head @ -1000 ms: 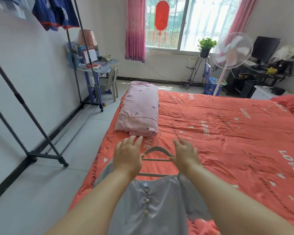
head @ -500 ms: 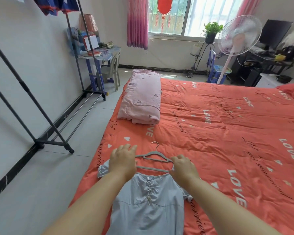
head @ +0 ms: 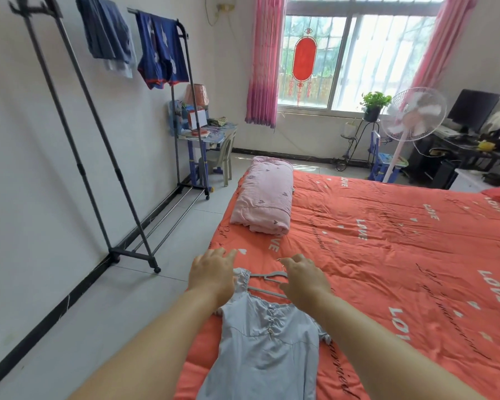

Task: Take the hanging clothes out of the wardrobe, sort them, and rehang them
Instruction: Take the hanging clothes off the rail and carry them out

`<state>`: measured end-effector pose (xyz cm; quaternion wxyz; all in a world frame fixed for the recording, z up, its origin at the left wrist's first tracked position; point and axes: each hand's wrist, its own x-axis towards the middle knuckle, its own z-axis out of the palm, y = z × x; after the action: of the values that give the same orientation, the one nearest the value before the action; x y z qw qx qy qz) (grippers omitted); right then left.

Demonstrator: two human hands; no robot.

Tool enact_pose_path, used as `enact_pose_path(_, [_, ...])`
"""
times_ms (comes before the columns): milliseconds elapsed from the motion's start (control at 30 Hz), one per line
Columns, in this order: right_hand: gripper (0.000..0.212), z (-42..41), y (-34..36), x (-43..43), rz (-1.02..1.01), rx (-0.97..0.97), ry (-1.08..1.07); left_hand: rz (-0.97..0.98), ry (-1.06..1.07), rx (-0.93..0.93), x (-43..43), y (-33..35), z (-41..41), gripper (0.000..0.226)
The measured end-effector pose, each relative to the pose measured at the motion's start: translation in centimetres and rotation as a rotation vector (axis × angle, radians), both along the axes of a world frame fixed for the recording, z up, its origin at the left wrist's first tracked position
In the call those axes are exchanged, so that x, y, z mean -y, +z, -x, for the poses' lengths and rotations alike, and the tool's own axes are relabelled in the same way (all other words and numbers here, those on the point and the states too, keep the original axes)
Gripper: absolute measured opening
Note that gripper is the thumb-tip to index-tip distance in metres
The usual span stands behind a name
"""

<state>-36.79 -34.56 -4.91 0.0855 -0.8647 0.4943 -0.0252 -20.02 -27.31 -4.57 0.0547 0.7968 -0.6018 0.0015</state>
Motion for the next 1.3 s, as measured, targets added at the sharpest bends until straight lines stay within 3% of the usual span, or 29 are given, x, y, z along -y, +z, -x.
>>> enact_pose_path(333, [0.049,-2.8,5.2,-15.3,0.052,0.038,0.081,0.03,0.059,0.049,-16.5,4.6,-3.2,0.053])
enact_pose_path(633, [0.054,-11.1,8.4,-30.0,0.064,0.086,0.395,0.043,0.308,0.108,-33.8,7.3,-8.2,0.045])
enact_pose_path(967, [0.055,-18.7,10.9,-43.4,0.086,0.128,0.856,0.042,0.78,0.109,-53.7,9.9,-9.9,0.049])
enact_pose_path(1300, [0.053,-20.5,10.8,-64.2,0.028,0.155,1.385,-0.028,1.326,0.168,-76.5,10.1,-1.0,0.053])
